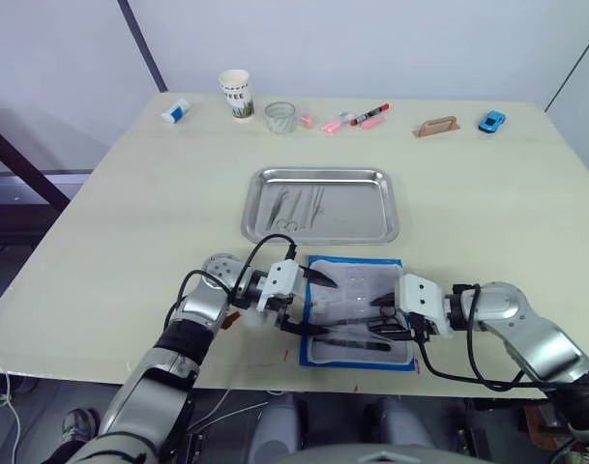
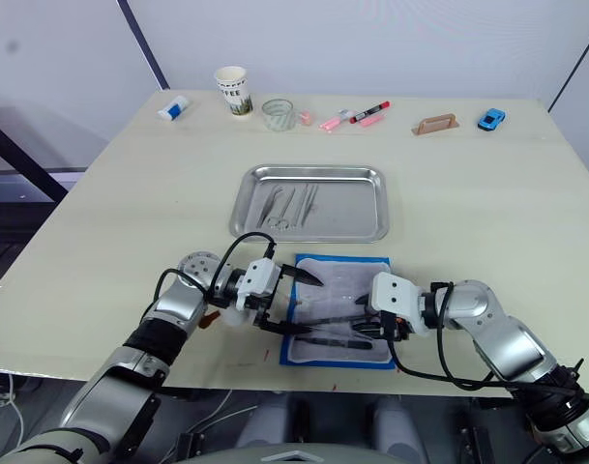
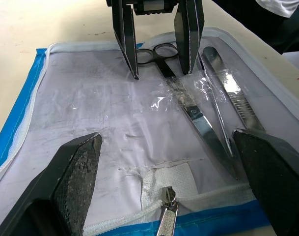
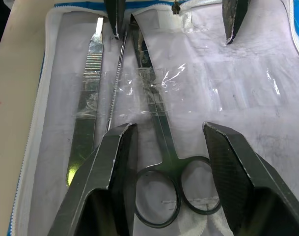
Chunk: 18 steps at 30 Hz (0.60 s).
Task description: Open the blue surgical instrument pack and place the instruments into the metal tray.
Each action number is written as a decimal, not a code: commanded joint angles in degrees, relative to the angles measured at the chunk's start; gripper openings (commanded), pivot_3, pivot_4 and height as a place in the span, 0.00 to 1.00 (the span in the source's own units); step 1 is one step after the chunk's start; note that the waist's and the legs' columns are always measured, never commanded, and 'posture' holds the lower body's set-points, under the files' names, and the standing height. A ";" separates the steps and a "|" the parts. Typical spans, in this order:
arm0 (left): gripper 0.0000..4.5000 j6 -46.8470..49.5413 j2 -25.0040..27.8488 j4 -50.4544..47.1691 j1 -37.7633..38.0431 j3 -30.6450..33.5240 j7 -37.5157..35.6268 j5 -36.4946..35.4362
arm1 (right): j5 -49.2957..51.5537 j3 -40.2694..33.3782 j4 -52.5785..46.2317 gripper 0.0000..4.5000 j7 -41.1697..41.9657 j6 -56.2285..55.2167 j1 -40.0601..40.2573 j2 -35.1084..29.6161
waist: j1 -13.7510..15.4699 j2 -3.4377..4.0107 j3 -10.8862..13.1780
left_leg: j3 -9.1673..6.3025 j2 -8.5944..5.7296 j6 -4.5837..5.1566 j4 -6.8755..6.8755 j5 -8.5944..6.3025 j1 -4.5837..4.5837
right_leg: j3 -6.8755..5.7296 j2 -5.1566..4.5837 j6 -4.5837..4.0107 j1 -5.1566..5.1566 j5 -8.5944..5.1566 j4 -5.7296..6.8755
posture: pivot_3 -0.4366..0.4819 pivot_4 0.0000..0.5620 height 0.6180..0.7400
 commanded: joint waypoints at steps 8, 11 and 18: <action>1.00 0.55 0.57 4.42 2.67 -2.00 1.23 3.84 | -2.77 0.74 0.07 0.23 0.62 0.48 -0.73 -0.09 | 0.00 0.01 -0.07 | -0.01 0.00 0.00 0.00 0.00 0.00 | 0.00 0.00 0.00 0.00 0.00 0.00 | 0.48 0.27 1.00; 1.00 0.65 0.58 4.21 2.77 -2.02 1.25 3.82 | -3.91 1.18 0.86 0.23 0.42 0.76 -1.08 -0.29 | -0.01 0.01 -0.08 | -0.01 0.00 0.00 0.00 0.00 0.01 | 0.00 0.00 -0.01 0.00 0.00 0.00 | 0.48 0.27 1.00; 1.00 0.83 0.55 3.98 2.91 -2.06 1.41 3.84 | -3.98 2.21 0.30 0.23 2.00 4.63 -1.57 -1.46 | -0.01 0.03 -0.14 | -0.01 0.01 0.00 -0.01 0.00 0.02 | -0.01 -0.01 -0.02 -0.02 -0.01 -0.02 | 0.48 0.27 1.00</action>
